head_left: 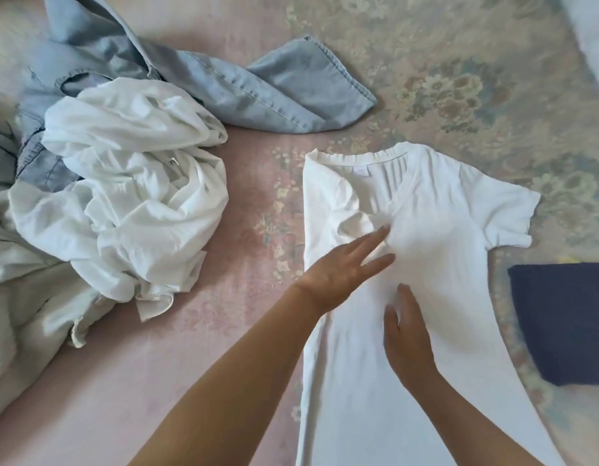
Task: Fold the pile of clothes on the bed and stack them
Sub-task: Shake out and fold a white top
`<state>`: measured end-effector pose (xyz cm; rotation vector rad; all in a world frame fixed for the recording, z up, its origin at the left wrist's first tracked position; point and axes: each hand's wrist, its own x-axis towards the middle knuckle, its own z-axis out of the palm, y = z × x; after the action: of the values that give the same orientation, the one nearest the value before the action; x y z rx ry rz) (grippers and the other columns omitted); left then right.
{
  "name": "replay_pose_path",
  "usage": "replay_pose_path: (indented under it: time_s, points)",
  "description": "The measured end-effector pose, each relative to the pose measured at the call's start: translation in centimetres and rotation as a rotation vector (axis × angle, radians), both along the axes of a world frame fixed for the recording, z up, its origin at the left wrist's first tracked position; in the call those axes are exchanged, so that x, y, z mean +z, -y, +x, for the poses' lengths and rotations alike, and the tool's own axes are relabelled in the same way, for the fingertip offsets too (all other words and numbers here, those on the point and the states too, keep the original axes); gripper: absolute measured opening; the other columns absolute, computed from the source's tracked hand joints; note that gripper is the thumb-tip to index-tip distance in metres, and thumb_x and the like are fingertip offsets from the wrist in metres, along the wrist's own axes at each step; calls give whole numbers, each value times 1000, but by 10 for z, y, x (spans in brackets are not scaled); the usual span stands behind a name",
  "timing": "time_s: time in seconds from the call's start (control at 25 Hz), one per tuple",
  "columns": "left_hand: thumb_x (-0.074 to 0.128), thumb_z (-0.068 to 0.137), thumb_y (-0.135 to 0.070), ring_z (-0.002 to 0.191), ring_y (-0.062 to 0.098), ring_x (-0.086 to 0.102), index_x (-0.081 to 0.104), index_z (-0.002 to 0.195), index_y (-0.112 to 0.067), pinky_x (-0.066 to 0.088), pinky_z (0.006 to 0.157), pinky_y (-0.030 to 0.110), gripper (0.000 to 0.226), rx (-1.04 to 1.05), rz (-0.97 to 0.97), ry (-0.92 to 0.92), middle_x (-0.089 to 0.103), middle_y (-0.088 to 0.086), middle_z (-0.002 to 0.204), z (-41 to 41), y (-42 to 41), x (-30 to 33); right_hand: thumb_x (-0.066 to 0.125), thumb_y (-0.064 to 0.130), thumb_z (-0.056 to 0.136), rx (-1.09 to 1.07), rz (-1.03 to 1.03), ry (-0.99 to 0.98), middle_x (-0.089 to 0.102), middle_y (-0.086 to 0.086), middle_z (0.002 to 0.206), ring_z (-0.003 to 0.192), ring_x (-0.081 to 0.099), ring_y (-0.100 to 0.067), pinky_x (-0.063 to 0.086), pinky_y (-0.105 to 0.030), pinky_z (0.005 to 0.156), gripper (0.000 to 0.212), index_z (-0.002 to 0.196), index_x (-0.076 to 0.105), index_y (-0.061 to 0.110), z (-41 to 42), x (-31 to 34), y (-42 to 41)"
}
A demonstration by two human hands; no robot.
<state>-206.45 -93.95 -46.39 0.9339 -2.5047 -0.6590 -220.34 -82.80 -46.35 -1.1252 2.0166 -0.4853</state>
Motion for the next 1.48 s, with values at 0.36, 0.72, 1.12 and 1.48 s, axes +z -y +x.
replay_pose_path:
  time_s: [0.36,0.72,1.12,1.48]
  points:
    - [51,85,-34,97,46,60,57,116,11,54,79,52,55,545,88,123,59,31,111,16,21,-35,39,12,99,114,-39,-52,20,-7,157,145,16,-17,5,-14,110,52,149,24,6,8,-18,29]
    - [63,82,3,126,37,43,64,118,-29,46,80,43,48,-208,-297,537,39,18,143,-8,108,22,64,31,88,184,-157,-388,43,-15,125,111,43,-35,38,-41,91,52,137,49,22,15,-12,98]
    - [47,97,-18,121,22,42,60,115,-29,35,82,31,24,-450,-373,1140,39,2,132,-39,138,43,69,33,82,333,-157,-420,44,10,138,131,26,-26,18,-34,100,17,93,68,19,8,-13,120]
    - [43,93,-3,111,16,53,61,103,-21,36,83,27,27,-476,-447,1328,59,-7,112,54,153,97,74,17,64,311,-592,-436,58,2,66,81,50,-23,32,-35,83,24,85,64,13,98,10,95]
